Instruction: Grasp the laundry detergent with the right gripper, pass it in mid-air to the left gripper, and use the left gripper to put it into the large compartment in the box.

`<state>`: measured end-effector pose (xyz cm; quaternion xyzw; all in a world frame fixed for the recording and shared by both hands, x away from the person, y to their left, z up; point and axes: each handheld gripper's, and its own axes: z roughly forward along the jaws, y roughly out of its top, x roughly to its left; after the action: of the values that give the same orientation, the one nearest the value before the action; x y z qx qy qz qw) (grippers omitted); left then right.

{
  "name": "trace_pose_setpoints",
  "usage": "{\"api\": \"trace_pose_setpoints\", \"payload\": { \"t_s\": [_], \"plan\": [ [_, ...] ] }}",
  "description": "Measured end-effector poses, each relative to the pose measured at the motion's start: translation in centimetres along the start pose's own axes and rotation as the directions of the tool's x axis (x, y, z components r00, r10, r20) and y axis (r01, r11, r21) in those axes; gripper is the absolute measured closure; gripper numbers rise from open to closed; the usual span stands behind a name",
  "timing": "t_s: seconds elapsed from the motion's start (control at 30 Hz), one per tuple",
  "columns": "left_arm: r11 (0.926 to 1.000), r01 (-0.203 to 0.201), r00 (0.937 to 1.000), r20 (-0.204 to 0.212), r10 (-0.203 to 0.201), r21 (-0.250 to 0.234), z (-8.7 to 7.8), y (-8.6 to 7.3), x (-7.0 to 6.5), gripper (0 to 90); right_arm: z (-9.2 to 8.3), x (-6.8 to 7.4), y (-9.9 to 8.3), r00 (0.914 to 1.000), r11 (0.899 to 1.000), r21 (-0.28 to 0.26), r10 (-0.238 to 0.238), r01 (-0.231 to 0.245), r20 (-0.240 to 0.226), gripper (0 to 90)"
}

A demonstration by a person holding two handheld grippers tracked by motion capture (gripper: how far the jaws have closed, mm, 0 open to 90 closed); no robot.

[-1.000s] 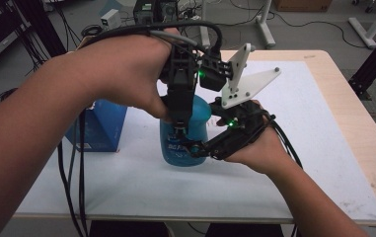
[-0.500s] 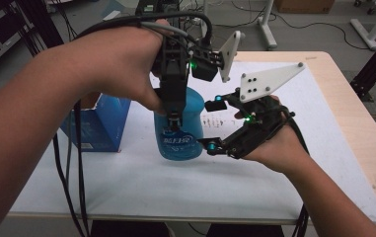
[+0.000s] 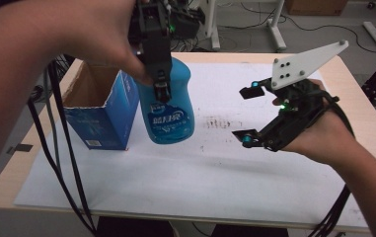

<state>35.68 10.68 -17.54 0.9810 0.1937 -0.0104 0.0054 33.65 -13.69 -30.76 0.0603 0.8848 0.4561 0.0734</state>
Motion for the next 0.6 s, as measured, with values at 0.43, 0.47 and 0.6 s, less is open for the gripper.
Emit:
{"api": "trace_pose_setpoints", "payload": {
  "t_s": [0.43, 0.47, 0.6],
  "plan": [
    [0.9511, 0.294, 0.9559, 0.023, -0.293, -0.096, -5.6, -4.7, 4.1, 37.9, -2.6, -0.4, 0.7, 0.9942, 0.975, 0.204, -0.098, 0.087, 0.044, 0.6],
    [0.9393, 0.328, 0.9445, 0.033, -0.327, -0.099, -5.7, -5.2, 4.5, 37.9, -2.7, -0.4, 0.7, 0.9936, 0.974, 0.208, -0.104, 0.092, 0.045, 0.6],
    [0.8768, 0.468, 0.8835, 0.073, -0.463, -0.109, -5.8, -7.3, 6.7, 37.9, -2.9, -0.5, 0.4, 0.9960, 0.972, 0.222, -0.081, 0.070, 0.039, 0.6]
  ]
}}
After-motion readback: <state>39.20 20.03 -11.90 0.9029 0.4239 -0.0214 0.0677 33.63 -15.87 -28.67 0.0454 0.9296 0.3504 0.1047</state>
